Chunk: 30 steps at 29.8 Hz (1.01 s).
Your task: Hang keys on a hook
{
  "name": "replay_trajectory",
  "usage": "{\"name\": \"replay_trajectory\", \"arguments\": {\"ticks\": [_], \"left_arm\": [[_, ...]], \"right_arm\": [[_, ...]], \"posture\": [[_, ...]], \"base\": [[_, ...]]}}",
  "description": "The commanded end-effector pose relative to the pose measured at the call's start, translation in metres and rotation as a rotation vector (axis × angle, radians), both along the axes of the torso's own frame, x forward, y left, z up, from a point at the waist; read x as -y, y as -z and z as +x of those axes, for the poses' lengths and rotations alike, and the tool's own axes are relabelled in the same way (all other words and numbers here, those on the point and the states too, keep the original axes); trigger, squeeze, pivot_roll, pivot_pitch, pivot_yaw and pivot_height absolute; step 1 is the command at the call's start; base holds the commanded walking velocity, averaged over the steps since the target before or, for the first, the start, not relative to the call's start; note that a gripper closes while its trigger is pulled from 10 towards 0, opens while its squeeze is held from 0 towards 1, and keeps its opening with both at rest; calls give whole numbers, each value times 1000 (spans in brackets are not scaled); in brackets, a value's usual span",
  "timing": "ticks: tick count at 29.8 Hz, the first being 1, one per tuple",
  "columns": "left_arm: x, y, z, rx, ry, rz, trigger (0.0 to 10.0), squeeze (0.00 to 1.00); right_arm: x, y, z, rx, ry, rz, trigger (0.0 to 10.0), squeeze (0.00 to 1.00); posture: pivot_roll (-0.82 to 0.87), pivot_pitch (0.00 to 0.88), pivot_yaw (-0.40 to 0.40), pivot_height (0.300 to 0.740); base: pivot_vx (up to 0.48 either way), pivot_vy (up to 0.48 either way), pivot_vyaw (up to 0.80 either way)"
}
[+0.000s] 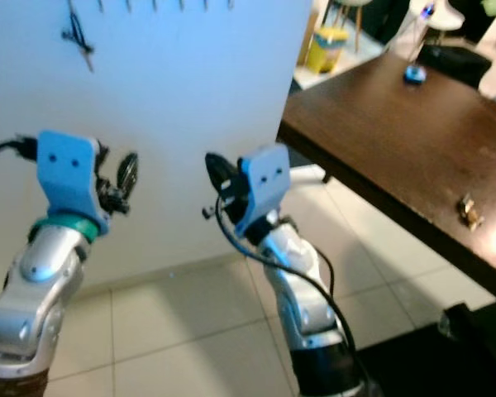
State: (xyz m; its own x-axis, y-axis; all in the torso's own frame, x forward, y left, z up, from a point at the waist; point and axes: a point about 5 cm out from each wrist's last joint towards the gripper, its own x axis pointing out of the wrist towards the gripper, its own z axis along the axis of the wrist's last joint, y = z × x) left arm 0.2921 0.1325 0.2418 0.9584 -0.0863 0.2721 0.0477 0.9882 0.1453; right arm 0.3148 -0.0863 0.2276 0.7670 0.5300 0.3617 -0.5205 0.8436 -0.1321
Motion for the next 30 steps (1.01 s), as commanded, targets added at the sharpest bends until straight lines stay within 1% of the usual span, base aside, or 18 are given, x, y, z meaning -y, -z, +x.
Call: {"name": "replay_trajectory", "arguments": {"ticks": [1, 15, 23, 29, 30], "left_arm": [[3, 1, 0, -2, 11, 2, 10000, 0], [0, -2, 0, 5, -4, 0, 10000, 0], [-1, -3, 0, 7, -12, -4, 10000, 0], [-1, -4, -2, 23, -1, -16, 10000, 0], [0, -5, -3, 32, 9, -27, 10000, 0]], "right_arm": [[4, 1, 0, 0, 13, -7, 10000, 0], [4, 0, 0, 8, 11, -16, 10000, 0], [5, -4, 0, 17, 14, 19, 10000, 0], [6, -7, 0, 39, 22, 24, 10000, 0], [6, -11, -1, 59, 9, 29, 10000, 0]], "posture": [[-57, 57, 46, 740], [-55, 60, 45, 740], [-50, 56, 44, 740], [-50, 57, 45, 740], [-51, 63, 49, 740]], "base": [[446, 0, 750], [445, 0, 766], [388, 0, 0], [0, 0, 0], [0, 0, 0]]}}
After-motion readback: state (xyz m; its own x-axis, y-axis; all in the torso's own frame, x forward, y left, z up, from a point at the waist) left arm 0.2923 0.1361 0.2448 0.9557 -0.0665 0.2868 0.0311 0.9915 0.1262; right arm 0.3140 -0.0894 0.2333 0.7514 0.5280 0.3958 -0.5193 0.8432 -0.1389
